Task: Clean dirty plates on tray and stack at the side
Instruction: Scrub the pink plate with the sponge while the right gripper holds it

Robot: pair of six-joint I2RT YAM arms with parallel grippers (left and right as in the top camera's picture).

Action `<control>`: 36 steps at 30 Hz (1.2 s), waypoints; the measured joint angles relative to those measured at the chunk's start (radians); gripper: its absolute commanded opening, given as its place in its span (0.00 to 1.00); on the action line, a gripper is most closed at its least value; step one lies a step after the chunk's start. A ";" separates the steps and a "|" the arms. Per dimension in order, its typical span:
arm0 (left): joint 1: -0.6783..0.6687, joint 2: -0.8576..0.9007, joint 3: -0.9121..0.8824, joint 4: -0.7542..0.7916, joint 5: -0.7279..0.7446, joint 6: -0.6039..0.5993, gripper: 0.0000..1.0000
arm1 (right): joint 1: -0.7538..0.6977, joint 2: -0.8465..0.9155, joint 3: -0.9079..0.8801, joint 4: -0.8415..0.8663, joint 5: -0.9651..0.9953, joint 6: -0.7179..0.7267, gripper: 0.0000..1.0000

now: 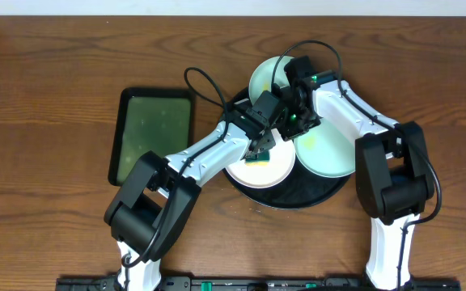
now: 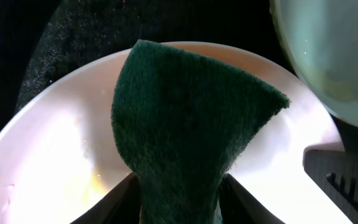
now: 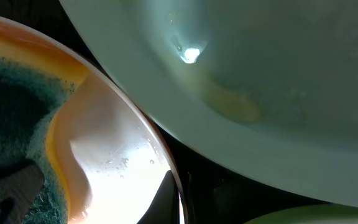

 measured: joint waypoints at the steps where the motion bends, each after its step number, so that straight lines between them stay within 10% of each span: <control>1: 0.000 0.000 0.000 0.000 0.000 0.007 0.42 | 0.000 0.000 0.000 0.000 0.000 0.001 0.01; 8: 0.002 0.000 0.000 0.001 -0.001 0.032 0.22 | 0.000 0.000 0.000 -0.001 0.000 0.002 0.02; 18: 0.002 -0.026 0.000 -0.015 -0.007 0.066 0.48 | 0.000 0.000 0.000 -0.001 0.000 0.002 0.02; 36: 0.002 -0.046 0.000 -0.016 -0.014 0.170 0.51 | 0.000 0.000 0.000 -0.003 0.000 0.002 0.01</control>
